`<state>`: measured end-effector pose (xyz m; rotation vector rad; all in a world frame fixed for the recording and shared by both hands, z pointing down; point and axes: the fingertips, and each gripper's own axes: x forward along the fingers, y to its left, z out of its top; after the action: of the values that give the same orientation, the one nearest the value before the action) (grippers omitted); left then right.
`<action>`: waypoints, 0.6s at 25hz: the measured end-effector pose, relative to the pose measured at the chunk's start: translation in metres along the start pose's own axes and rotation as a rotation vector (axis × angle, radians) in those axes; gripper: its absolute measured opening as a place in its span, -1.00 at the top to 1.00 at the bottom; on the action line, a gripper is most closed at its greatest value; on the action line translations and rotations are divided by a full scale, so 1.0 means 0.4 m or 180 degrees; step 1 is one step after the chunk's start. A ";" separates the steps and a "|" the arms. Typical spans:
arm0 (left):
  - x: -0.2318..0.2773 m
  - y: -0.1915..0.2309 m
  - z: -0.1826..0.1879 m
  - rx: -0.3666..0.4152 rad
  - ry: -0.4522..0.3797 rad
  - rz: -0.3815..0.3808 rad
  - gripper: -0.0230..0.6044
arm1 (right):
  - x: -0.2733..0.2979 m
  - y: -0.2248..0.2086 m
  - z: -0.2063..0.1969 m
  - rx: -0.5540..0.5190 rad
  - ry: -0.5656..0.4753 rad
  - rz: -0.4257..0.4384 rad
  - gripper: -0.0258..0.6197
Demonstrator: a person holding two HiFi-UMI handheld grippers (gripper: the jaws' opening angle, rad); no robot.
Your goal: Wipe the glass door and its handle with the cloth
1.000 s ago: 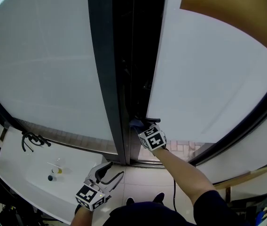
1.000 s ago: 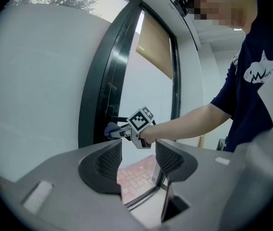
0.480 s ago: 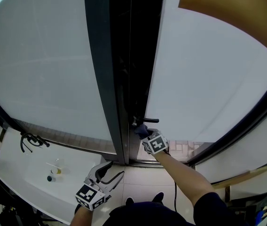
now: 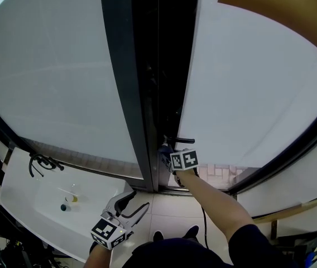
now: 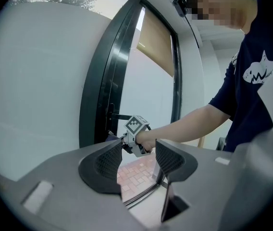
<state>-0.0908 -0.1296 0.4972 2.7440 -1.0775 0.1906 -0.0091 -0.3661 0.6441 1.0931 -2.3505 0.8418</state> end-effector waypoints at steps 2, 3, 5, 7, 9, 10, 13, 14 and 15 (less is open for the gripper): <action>-0.004 0.002 -0.005 -0.0011 0.0012 0.0027 0.24 | 0.005 -0.005 0.011 0.0213 -0.0028 0.0036 0.61; -0.005 0.006 -0.010 -0.0016 0.0015 0.0041 0.24 | 0.007 -0.008 0.013 0.0370 -0.0065 0.0068 0.61; -0.009 0.015 -0.016 -0.0029 0.0027 0.0072 0.24 | 0.013 -0.016 0.014 0.0708 -0.0145 0.0138 0.61; -0.011 0.020 -0.013 -0.0039 0.0034 0.0095 0.24 | 0.020 -0.020 0.016 0.0893 -0.0165 0.0174 0.61; -0.010 0.022 -0.015 -0.0044 0.0037 0.0107 0.24 | 0.028 -0.022 0.016 0.0899 -0.0124 0.0177 0.61; -0.009 0.022 -0.013 -0.0045 0.0044 0.0114 0.24 | 0.032 -0.025 0.013 0.0882 -0.0093 0.0176 0.61; -0.003 0.013 -0.012 -0.0046 0.0077 0.0110 0.24 | 0.049 -0.037 -0.008 0.0886 0.0006 0.0129 0.61; -0.002 0.012 -0.011 -0.0042 0.0089 0.0110 0.24 | 0.056 -0.040 -0.016 0.0886 0.0036 0.0107 0.61; -0.001 0.012 -0.010 -0.0033 0.0096 0.0113 0.24 | 0.063 -0.041 -0.021 0.0874 0.0058 0.0092 0.61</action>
<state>-0.0946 -0.1317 0.5016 2.7052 -1.1169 0.2302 -0.0104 -0.3823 0.6708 1.1526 -2.2877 1.2077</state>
